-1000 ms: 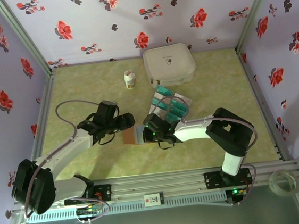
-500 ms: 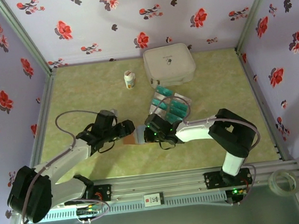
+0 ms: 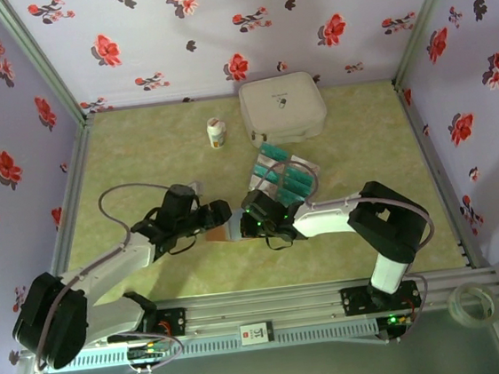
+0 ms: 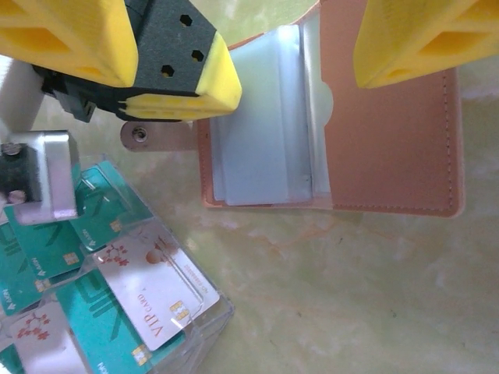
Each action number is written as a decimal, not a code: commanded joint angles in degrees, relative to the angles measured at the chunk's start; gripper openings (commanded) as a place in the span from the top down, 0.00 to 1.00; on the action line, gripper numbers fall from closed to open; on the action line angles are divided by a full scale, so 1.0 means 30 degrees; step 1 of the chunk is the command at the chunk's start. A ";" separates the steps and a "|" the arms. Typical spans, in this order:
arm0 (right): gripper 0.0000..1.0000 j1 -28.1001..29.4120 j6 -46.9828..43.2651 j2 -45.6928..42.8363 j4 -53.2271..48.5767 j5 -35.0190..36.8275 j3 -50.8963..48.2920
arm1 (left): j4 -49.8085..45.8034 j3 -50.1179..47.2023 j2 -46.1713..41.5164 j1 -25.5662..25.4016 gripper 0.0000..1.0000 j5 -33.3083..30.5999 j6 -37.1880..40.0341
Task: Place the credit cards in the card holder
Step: Flip over the card slot in the card holder.
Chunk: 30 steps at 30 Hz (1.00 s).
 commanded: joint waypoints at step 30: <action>0.74 -0.2309 -0.1935 -0.0470 -0.2487 -0.0919 0.2095 | 0.1609 -0.1016 0.3287 -0.0165 0.31 -0.2125 0.3017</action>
